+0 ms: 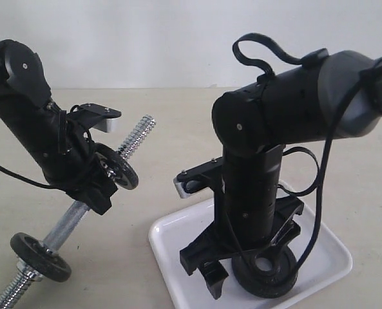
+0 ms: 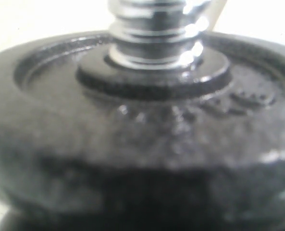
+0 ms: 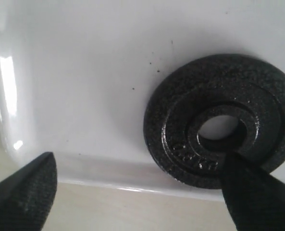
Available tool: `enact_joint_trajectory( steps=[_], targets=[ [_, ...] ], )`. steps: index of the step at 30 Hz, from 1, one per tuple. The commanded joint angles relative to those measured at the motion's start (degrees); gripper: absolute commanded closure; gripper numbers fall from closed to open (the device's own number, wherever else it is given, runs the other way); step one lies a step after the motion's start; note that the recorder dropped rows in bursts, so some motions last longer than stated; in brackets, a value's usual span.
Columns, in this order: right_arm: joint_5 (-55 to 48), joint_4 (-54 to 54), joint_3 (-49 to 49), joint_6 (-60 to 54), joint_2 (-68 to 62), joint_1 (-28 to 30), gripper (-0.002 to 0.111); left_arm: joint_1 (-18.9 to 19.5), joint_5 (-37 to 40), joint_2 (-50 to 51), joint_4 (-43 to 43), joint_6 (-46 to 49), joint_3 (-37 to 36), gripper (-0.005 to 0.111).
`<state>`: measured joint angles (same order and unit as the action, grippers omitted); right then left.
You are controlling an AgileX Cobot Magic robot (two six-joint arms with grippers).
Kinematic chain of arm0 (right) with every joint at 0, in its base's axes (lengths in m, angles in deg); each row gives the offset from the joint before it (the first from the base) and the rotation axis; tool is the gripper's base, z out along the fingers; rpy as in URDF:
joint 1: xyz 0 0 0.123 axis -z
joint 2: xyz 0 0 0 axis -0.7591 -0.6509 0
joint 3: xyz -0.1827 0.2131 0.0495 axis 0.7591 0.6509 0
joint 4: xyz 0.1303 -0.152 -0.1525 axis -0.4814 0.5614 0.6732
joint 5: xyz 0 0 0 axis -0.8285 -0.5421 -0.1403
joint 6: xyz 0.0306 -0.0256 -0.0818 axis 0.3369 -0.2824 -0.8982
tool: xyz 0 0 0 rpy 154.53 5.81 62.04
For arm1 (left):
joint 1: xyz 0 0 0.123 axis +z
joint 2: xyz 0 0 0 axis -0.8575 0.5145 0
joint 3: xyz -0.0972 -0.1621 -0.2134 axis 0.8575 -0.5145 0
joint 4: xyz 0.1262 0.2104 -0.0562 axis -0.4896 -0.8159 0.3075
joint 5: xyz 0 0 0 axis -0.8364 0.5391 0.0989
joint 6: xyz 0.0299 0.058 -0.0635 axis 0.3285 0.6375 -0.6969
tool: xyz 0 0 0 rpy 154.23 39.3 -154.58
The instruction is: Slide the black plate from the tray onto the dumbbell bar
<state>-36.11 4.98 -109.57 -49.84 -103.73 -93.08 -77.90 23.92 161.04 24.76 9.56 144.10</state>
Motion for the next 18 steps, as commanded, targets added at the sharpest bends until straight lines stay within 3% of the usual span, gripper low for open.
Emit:
enact_joint_trajectory(
  steps=[1,18],
  targets=[
    [0.4,0.3,-0.2,0.3,-1.1,0.3,0.026,-0.3,0.3,-3.4,2.9,0.4,1.4,0.102],
    [1.1,0.3,-0.2,0.4,-4.6,0.3,0.026,-0.3,0.5,-3.4,2.8,0.4,1.4,0.102]
  ],
)
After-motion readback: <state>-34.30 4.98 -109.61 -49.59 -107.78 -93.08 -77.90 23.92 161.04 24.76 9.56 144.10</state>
